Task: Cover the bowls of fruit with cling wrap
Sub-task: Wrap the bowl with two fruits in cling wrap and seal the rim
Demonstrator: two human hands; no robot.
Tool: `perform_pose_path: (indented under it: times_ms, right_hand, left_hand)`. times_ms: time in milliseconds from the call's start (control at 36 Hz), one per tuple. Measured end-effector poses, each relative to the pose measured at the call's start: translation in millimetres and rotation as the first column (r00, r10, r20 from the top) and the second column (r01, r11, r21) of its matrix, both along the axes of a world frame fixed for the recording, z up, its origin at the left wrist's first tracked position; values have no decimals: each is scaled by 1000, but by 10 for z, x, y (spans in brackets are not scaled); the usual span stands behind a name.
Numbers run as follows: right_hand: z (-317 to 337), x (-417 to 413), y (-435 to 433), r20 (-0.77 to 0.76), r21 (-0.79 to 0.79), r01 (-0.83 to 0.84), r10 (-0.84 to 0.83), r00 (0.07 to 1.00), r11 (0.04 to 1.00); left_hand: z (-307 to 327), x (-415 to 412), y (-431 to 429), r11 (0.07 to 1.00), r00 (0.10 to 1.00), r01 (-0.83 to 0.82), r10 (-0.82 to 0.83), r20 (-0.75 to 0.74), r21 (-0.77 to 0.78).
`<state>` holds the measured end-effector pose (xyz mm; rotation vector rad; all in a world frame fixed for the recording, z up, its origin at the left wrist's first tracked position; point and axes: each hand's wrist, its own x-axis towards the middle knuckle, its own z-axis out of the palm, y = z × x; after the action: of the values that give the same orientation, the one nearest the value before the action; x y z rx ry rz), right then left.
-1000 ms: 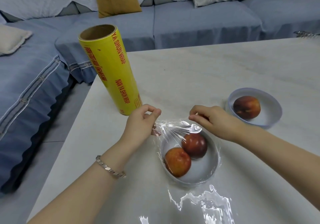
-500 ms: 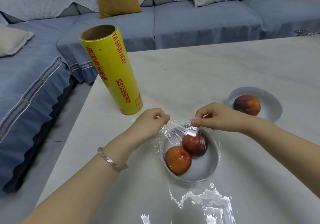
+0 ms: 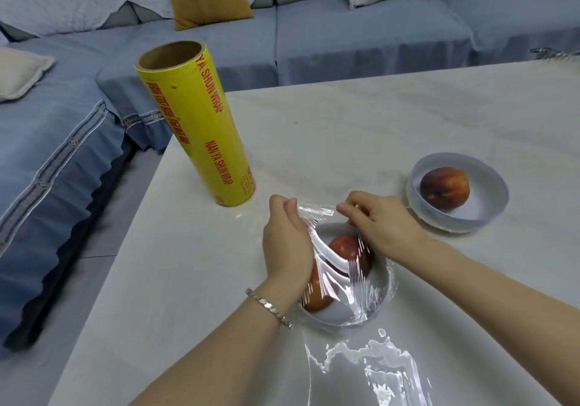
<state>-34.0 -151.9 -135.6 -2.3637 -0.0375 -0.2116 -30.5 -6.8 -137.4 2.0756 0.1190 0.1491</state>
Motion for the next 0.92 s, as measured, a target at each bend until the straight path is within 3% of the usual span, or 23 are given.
perform_pose_path:
  times_ms: [139, 306, 667, 750, 917]
  right_hand:
    - [-63, 19, 27, 49, -22, 71, -70, 996, 997]
    - [-114, 24, 40, 77, -57, 114, -109, 991, 992]
    - [-223, 58, 14, -2, -28, 153, -153, 988, 988]
    - [-217, 73, 3, -62, 20, 161, -159, 985, 987]
    - [-187, 173, -54, -342, 143, 144, -88, 936, 979]
  left_hand:
    - [69, 22, -25, 992, 997, -75, 75, -1, -103]
    - [103, 62, -15, 990, 998, -65, 62, -28, -125]
    - [-17, 234, 34, 959, 959, -176, 116, -258, -221]
    - [-65, 296, 57, 946, 925, -203, 102, -366, -251]
    - [-128, 401, 109, 883, 778, -319, 37, -628, -344]
